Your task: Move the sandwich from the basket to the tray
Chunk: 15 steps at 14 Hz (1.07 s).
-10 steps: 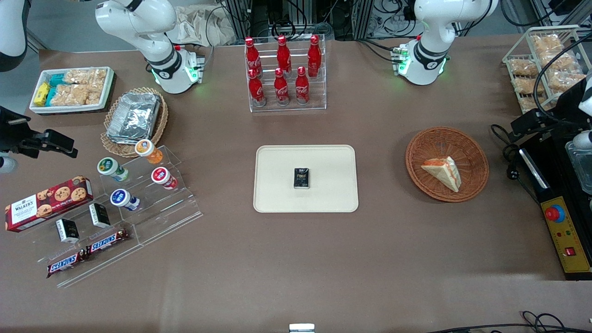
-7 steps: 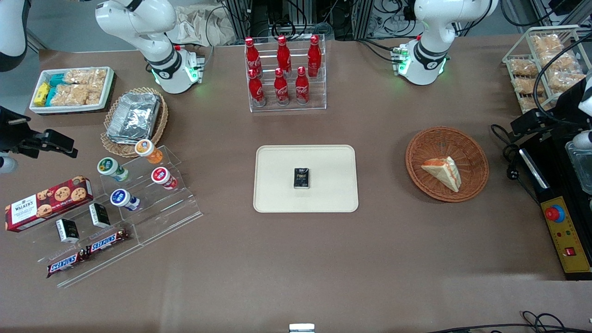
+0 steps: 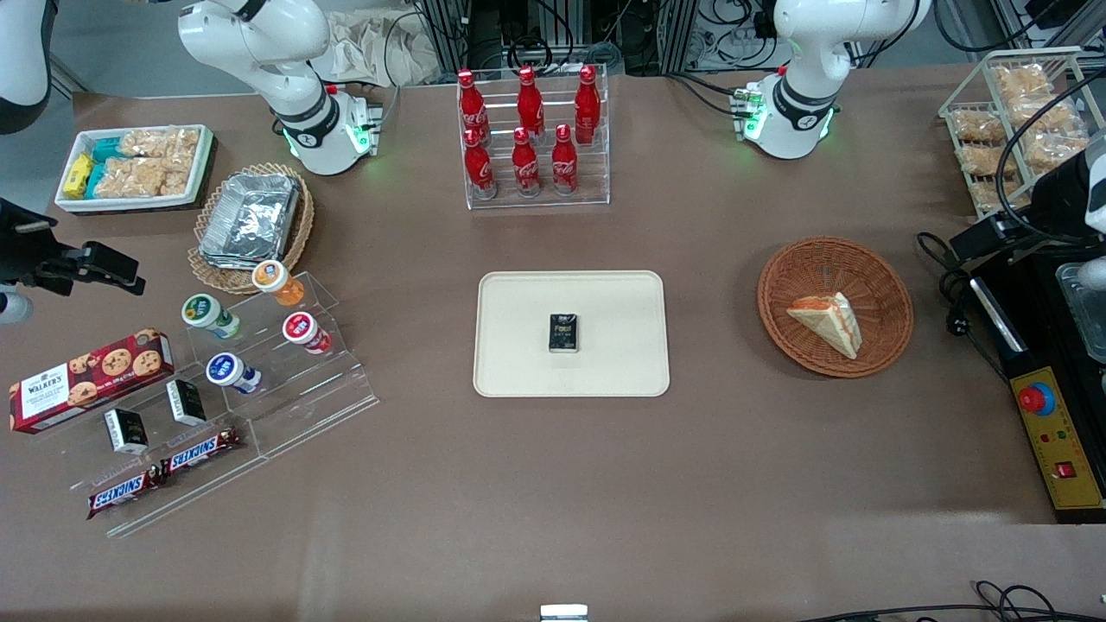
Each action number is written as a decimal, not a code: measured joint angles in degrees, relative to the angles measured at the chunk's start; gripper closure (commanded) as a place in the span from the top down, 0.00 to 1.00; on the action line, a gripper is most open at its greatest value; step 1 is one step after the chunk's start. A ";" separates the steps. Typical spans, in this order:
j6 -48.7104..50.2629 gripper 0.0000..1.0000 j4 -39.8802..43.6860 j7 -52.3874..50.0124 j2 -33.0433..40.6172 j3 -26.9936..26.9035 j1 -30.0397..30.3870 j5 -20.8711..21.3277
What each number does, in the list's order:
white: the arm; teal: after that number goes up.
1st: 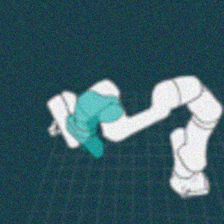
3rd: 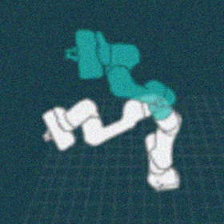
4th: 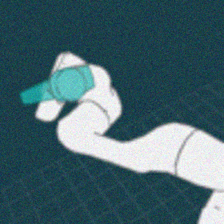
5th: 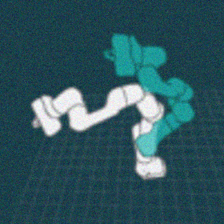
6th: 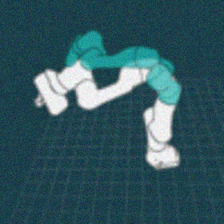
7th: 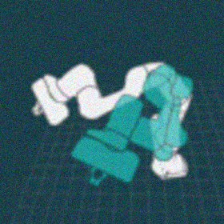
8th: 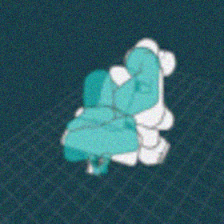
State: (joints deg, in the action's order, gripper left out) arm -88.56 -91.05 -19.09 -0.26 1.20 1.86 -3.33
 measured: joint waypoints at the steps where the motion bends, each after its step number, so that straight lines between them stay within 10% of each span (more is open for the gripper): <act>1: -0.01 1.00 -0.96 -2.89 -0.03 -0.04 0.01 0.00; 15: -28.38 1.00 -34.47 -35.62 4.21 0.69 -0.09 0.00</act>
State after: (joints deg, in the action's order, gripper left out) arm -116.94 -125.52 -54.71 3.95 1.89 1.76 -3.33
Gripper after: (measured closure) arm 0.000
